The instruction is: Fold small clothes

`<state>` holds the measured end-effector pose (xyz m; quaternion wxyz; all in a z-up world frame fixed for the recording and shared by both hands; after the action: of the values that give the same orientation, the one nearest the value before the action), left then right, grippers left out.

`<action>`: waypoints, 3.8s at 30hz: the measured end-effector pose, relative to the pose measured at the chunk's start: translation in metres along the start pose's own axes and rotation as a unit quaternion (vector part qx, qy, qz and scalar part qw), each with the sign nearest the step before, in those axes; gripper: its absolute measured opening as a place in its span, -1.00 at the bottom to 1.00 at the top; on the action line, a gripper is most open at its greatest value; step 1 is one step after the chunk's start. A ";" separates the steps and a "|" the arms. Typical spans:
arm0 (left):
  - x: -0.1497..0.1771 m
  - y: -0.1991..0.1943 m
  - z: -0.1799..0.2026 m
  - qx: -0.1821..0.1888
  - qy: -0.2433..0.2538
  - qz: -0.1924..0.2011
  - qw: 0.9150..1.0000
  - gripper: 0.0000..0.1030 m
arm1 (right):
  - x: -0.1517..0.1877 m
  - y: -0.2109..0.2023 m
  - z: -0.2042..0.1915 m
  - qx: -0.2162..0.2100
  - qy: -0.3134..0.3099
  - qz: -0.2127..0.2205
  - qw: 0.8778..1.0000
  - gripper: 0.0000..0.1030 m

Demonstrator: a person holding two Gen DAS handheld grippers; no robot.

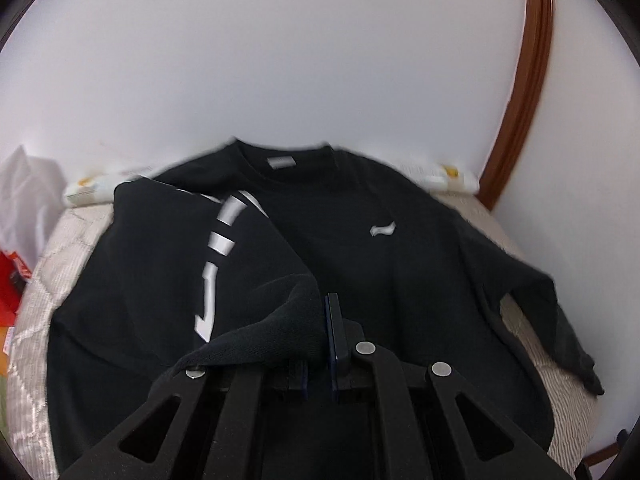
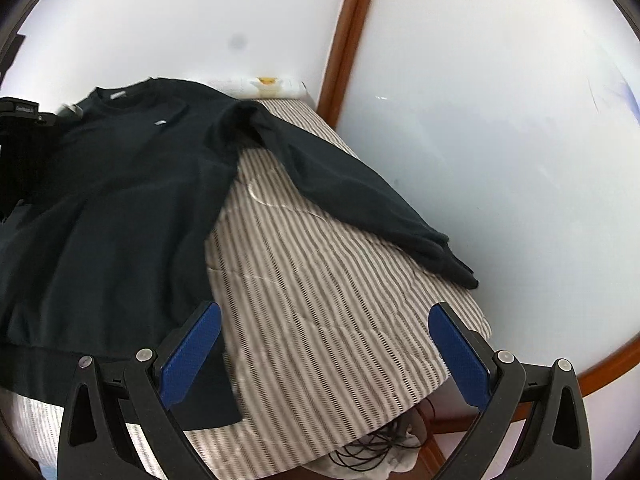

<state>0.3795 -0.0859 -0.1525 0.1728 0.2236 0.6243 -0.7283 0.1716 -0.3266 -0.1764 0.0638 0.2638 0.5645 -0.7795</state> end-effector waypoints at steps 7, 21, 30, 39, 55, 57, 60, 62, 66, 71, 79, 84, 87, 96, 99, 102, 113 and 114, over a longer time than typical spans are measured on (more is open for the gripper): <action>0.008 0.010 0.015 0.055 0.016 -0.035 0.998 0.20 | -0.022 0.002 -0.033 -0.017 -0.029 0.012 0.999 0.98; 0.059 -0.086 -0.150 0.048 -0.057 0.002 0.997 0.51 | -0.070 -0.067 -0.235 -0.142 -0.192 0.104 0.966 0.98; 0.169 -0.056 -0.241 -0.028 -0.107 -0.091 0.990 0.51 | -0.062 -0.036 -0.362 -0.229 -0.277 0.057 0.931 0.98; 0.188 -0.042 -0.224 -0.056 -0.076 -0.082 0.992 0.51 | -0.074 0.004 -0.400 -0.196 -0.301 0.015 0.933 -0.61; 0.184 -0.037 -0.224 -0.070 -0.088 -0.087 0.990 0.51 | -0.198 0.073 -0.138 -0.171 -0.024 0.004 0.985 -0.56; 0.182 -0.036 -0.224 -0.070 -0.093 -0.088 0.989 0.51 | -0.190 0.074 -0.141 -0.187 -0.032 0.010 0.982 -0.41; 0.178 -0.034 -0.220 -0.069 -0.092 -0.092 0.989 0.51 | -0.182 0.076 -0.162 -0.189 -0.062 0.018 0.980 -0.24; 0.178 -0.033 -0.218 -0.074 -0.089 -0.094 0.989 0.51 | -0.176 0.085 -0.176 -0.185 -0.089 0.011 0.979 -0.24; 0.180 -0.034 -0.214 -0.083 -0.081 -0.096 0.989 0.51 | -0.157 0.112 -0.179 -0.135 -0.120 -0.030 0.983 -0.25; 0.185 -0.037 -0.216 -0.095 -0.081 -0.094 0.988 0.52 | -0.144 0.069 -0.141 -0.158 -0.101 0.010 0.982 -0.07; 0.189 -0.036 -0.218 -0.098 -0.082 -0.076 0.989 0.57 | -0.121 0.053 -0.036 -0.114 -0.044 0.032 0.992 0.37; 0.191 -0.035 -0.217 -0.102 -0.087 -0.070 0.988 0.64 | -0.120 0.068 -0.053 -0.134 -0.064 0.021 0.989 0.35; 0.191 -0.035 -0.217 -0.106 -0.087 -0.073 0.988 0.65 | -0.122 0.075 -0.082 -0.152 -0.090 0.020 0.984 0.32; 0.187 -0.033 -0.221 -0.107 -0.094 -0.083 0.986 0.70 | -0.151 0.126 -0.126 -0.079 -0.144 -0.025 0.986 -0.05; 0.186 -0.032 -0.222 -0.107 -0.094 -0.082 0.986 0.71 | -0.158 0.126 -0.123 -0.096 -0.140 -0.014 0.985 -0.89; 0.186 -0.033 -0.223 -0.103 -0.093 -0.081 0.987 0.72 | -0.163 0.119 -0.101 -0.140 -0.089 0.005 0.986 -0.92; 0.186 -0.035 -0.222 -0.098 -0.093 -0.080 0.988 0.72 | -0.137 0.095 -0.055 -0.139 -0.076 0.014 0.987 -0.83; 0.186 -0.036 -0.222 -0.097 -0.094 -0.081 0.988 0.72 | -0.133 0.087 -0.046 -0.136 -0.077 0.022 0.988 -0.73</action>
<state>0.2282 0.1438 -0.2504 0.1921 0.0854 0.6889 -0.6937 0.3348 -0.3422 -0.1962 0.1595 0.2047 0.6524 -0.7120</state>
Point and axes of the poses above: each gripper's, at about its wrist camera, not at the fingertips, and y roughly the way its jaws point, z to its right, x to its underside, the point moved 7 cm from there along y, roughly the way its jaws point, and after that the axes turned 13 degrees about -z, right-handed, at the moved point
